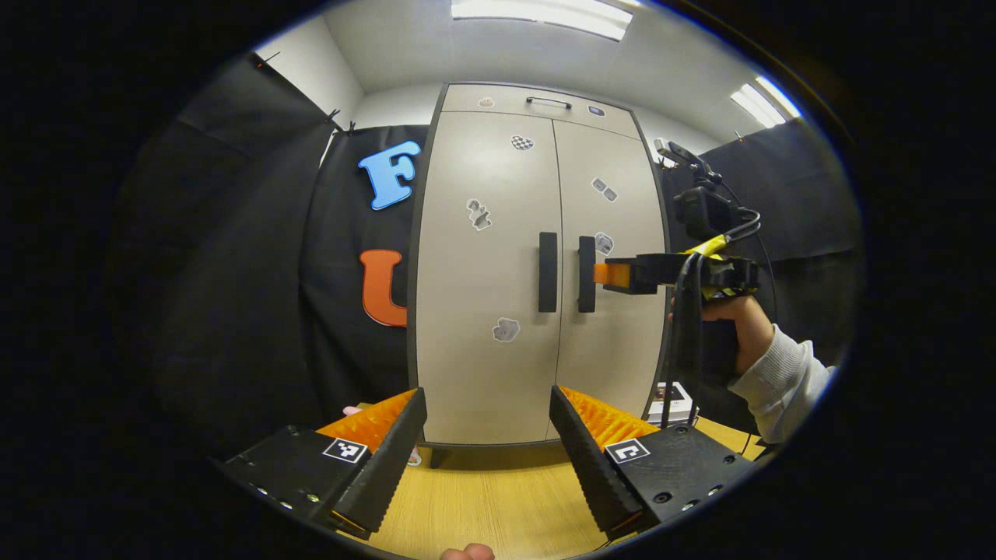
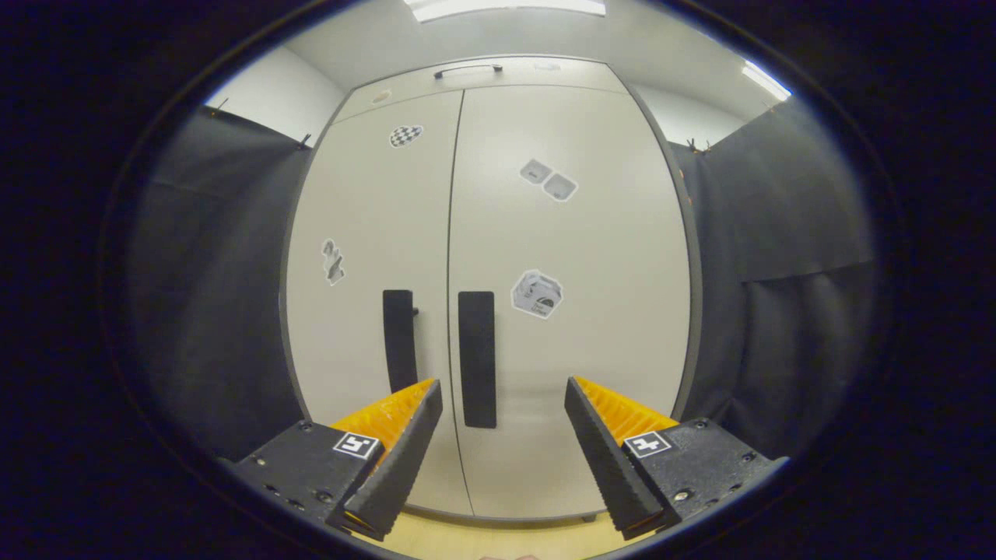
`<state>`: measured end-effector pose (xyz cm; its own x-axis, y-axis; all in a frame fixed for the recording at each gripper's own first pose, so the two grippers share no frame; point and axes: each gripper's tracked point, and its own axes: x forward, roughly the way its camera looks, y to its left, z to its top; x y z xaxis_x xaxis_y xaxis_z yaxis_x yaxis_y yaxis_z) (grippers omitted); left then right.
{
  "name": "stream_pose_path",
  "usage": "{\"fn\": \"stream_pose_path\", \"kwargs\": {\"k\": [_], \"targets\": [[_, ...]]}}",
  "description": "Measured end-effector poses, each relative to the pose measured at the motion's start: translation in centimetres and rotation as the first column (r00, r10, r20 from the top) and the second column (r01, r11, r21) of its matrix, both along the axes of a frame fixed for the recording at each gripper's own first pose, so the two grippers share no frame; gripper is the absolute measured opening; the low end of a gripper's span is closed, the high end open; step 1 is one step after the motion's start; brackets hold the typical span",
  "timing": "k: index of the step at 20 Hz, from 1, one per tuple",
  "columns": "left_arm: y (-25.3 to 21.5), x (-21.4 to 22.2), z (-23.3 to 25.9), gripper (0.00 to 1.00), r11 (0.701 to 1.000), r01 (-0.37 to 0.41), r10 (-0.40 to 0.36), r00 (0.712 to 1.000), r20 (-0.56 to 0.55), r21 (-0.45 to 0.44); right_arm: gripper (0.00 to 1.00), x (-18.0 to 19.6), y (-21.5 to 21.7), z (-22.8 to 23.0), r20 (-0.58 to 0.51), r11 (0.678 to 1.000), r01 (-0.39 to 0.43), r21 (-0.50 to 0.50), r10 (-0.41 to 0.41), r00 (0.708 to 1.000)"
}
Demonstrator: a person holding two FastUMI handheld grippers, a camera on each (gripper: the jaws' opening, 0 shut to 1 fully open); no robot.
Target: Open the right door of the double-door shoe cabinet with the right hand, and open the left door with the left hand.
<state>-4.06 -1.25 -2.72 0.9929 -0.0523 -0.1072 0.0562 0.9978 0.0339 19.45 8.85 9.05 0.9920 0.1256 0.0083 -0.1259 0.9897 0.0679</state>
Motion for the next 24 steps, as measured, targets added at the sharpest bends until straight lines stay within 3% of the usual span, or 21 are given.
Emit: {"fn": "stream_pose_path", "kwargs": {"k": [5, 9, 13, 14, 15, 20, 24], "targets": [[1.6, 0.1, -1.1, 0.95, 0.999, -0.036, 0.035, 0.999, -0.033, -0.015, 0.99, 4.2, 0.5, -0.1, -0.024, 0.999, 0.027, -0.044, -0.028, 0.999], [2.3, 0.2, -1.0, 0.95, 0.998, -0.054, 0.053, 0.998, -0.036, -0.013, 0.98, 5.7, 1.2, 0.1, -0.048, 1.0, 0.019, 0.005, -0.019, 0.999], [2.7, 0.3, -1.1, 0.95, 0.998, -0.067, 0.067, 0.997, -0.029, -0.008, 0.82, 6.3, 1.3, 0.5, -0.045, 0.999, 0.026, 0.042, -0.024, 0.999], [2.8, 0.4, -1.0, 0.95, 0.998, -0.07, 0.07, 0.997, -0.028, -0.008, 0.73, 6.4, 1.5, 0.4, -0.045, 0.999, 0.021, 0.041, -0.019, 0.999], [2.9, 0.4, -1.0, 0.95, 0.997, -0.072, 0.071, 0.997, -0.028, -0.008, 0.72, 6.5, 1.6, 0.4, -0.047, 0.999, 0.017, 0.037, -0.015, 0.999], [3.2, 0.5, -1.1, 0.95, 0.997, -0.078, 0.078, 0.996, -0.031, -0.012, 0.38, 6.5, 2.6, 0.4, -0.037, 0.999, -0.003, 0.032, 0.004, 0.999], [3.5, 0.8, -1.1, 0.95, 0.997, -0.082, 0.082, 0.996, -0.034, -0.012, 0.29, 6.3, 2.6, 0.3, -0.039, 1.0, 0.015, -0.001, -0.015, 0.999]]}}
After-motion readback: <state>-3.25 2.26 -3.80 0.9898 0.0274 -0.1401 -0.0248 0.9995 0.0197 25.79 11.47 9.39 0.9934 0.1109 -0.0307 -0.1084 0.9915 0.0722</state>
